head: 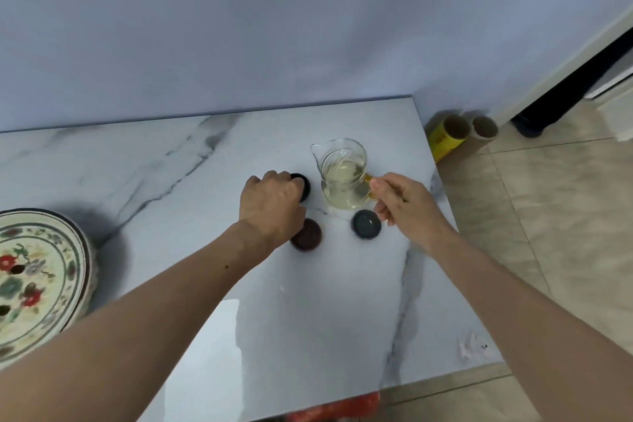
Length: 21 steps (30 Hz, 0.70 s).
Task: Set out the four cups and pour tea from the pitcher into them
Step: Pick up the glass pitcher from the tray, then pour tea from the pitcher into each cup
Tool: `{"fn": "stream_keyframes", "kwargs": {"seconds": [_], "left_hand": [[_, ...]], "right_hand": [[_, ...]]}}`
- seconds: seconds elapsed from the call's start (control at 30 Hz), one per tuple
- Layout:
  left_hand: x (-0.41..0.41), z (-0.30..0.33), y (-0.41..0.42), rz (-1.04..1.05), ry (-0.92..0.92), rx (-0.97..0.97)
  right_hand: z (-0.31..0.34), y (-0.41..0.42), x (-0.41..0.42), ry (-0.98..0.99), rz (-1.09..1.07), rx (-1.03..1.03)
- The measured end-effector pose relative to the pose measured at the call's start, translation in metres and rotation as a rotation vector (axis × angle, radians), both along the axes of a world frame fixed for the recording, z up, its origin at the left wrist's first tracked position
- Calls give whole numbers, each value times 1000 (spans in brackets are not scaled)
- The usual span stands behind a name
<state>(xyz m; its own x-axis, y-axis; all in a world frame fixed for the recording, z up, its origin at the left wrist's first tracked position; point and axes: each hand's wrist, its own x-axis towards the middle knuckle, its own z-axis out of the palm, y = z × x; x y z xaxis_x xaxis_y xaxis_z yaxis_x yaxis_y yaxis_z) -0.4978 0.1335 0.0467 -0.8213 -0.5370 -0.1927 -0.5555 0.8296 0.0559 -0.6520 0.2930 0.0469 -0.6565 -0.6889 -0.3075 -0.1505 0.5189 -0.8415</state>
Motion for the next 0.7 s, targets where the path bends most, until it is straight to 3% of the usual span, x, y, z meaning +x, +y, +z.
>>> {"fn": "stream_keyframes", "kwargs": {"seconds": [0.27, 0.5, 0.7], "left_hand": [[-26, -16, 23, 76, 26, 14], [-62, -43, 47, 201, 86, 0], [-81, -71, 54, 187, 134, -44]], "right_hand": [[-16, 5, -51, 54, 66, -28], [-30, 2, -106, 166, 261, -30], [-47, -1, -138, 256, 325, -89]]}}
